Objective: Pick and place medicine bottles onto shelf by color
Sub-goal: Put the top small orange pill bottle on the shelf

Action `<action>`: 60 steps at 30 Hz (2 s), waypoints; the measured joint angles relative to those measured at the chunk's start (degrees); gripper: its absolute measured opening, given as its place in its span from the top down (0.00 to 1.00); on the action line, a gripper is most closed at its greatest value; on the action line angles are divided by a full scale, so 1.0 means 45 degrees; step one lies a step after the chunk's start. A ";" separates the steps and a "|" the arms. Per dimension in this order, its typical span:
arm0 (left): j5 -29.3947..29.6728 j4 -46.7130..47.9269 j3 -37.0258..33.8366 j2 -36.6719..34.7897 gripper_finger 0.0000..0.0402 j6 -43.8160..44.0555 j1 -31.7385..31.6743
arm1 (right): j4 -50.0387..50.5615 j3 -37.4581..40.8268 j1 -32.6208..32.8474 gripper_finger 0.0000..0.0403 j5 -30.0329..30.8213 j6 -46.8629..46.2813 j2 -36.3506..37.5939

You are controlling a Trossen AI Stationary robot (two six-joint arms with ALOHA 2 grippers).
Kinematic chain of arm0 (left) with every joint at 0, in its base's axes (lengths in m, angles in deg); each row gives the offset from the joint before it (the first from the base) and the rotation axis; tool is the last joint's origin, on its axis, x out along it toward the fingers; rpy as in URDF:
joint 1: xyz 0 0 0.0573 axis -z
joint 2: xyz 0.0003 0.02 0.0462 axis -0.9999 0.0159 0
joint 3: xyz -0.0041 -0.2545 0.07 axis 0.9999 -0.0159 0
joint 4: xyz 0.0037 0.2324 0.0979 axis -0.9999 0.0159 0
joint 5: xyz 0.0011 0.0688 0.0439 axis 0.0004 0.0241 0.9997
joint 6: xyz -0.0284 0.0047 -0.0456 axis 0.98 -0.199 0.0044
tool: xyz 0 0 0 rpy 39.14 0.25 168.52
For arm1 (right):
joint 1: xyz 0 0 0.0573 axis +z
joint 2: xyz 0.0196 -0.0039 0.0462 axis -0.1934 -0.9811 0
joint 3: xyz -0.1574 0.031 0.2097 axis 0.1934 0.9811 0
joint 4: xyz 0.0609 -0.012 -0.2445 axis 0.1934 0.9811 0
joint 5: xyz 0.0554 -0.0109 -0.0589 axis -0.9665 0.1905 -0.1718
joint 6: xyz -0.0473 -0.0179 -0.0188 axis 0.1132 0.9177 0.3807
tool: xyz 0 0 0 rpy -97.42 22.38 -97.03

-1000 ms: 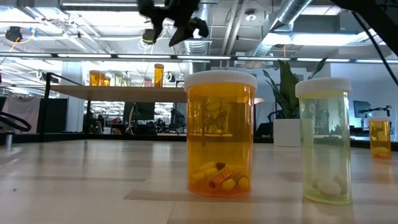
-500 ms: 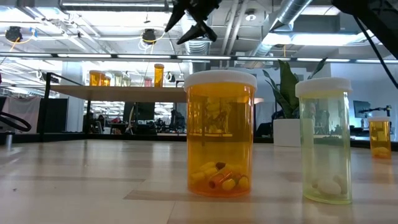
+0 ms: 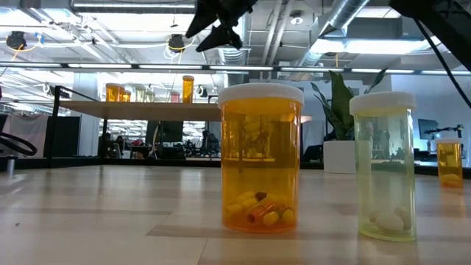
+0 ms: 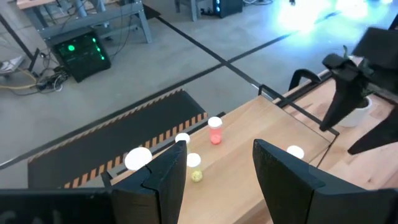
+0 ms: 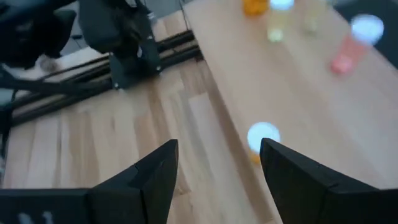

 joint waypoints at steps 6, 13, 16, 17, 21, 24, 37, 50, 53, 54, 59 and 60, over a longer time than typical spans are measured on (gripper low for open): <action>-0.0015 0.0003 0.0000 0.0187 0.57 0.0028 0.0000 | -0.0441 -0.0034 0.0277 0.38 0.0063 0.2704 -0.0309; -0.0337 0.0000 0.0002 0.0444 0.57 0.0023 0.0000 | -0.0835 -0.0036 0.0181 0.38 0.0112 0.3041 -0.0880; -0.0342 0.0005 0.0002 0.0579 0.57 0.0020 0.0002 | -0.1161 -0.0027 0.0072 0.38 0.0188 0.2857 -0.1199; -0.0352 0.0002 0.0002 0.0608 0.57 0.0013 0.0000 | -0.1273 -0.0039 0.0072 0.38 0.0220 0.2867 -0.1230; -0.0388 0.0004 0.0002 0.0670 0.57 0.0018 0.0005 | -0.1162 -0.0034 -0.0069 0.38 0.0236 0.2886 -0.1323; -0.0378 0.0000 0.0002 0.0684 0.57 0.0018 0.0000 | -0.1125 -0.0018 -0.0085 0.38 0.0575 0.2799 -0.1451; -0.0138 0.0005 0.0002 0.0672 0.57 0.0018 0.0000 | -0.1347 -0.0034 -0.0252 0.38 0.1205 0.2897 -0.1414; -0.0129 0.0005 0.0002 0.0672 0.57 0.0086 0.0000 | -0.0967 -0.0029 -0.0374 0.38 0.1147 0.2794 -0.1414; -0.0128 0.0005 0.0002 0.0672 0.57 0.0108 0.0000 | -0.0802 -0.0032 -0.0323 0.38 0.1145 0.2789 -0.1516; -0.0128 0.0005 0.0002 0.0672 0.57 0.0120 0.0000 | -0.0859 -0.0039 -0.0290 0.38 0.1145 0.2786 -0.1610; -0.0128 0.0005 0.0002 0.0676 0.57 0.0162 0.0000 | -0.0896 -0.0024 -0.0258 0.38 0.1142 0.2784 -0.1665; -0.0128 0.0005 0.0002 0.0673 0.57 0.0164 0.0000 | -0.0902 -0.0034 -0.0253 0.38 0.1142 0.2784 -0.1631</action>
